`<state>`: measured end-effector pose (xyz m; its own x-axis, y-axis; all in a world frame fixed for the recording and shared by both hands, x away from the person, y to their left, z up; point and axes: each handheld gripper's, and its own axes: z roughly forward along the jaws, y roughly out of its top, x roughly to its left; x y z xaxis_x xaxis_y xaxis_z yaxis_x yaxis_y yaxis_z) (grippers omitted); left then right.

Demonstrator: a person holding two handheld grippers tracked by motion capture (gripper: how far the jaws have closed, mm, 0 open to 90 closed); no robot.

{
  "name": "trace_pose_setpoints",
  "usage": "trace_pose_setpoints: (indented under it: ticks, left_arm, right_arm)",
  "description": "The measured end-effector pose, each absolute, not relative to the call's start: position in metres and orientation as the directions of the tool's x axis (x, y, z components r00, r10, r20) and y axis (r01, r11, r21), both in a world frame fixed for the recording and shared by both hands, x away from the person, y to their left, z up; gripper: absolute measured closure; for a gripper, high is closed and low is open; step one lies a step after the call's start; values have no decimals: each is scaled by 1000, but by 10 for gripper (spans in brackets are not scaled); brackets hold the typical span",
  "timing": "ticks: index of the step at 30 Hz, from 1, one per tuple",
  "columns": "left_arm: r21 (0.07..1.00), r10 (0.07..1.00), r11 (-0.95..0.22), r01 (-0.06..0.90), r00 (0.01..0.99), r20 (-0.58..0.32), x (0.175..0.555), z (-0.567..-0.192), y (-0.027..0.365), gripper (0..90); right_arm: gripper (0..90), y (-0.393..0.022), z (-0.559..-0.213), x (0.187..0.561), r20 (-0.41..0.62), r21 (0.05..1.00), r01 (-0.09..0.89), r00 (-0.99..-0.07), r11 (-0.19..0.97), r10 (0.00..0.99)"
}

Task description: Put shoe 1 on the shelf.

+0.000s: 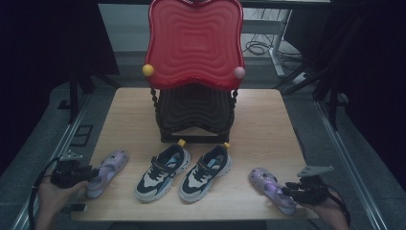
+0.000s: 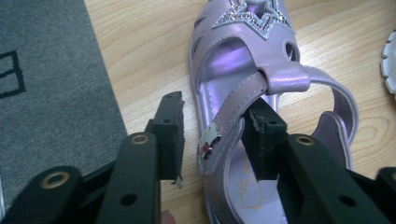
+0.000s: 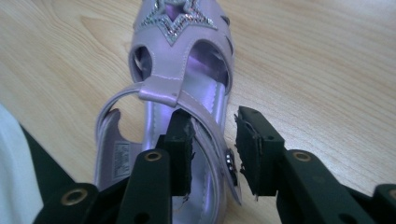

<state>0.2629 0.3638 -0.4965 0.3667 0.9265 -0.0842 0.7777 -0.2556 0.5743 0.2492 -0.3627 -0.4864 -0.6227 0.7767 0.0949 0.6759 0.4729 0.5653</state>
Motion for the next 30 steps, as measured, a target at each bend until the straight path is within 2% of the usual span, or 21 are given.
trace_pose_setpoints:
  ticks: [7, 13, 23, 30]
  left_arm:
    - [542, 921, -276, 794, 379, -87, 265, -501, 361, 665]
    - [530, 923, -280, 800, 376, -81, 265, -503, 361, 735]
    - [534, 924, -272, 800, 372, -86, 265, -501, 362, 785]
    - [549, 923, -265, 793, 373, -94, 266, -497, 362, 803]
  right_arm:
    - [704, -361, -489, 253, 87, 545, 686, -618, 482, 782]
    - [730, -360, -489, 254, 82, 534, 693, -612, 484, 787]
    - [815, -356, -487, 253, 79, 541, 683, -623, 491, 778]
    - [820, -358, -487, 253, 80, 555, 677, -622, 484, 779]
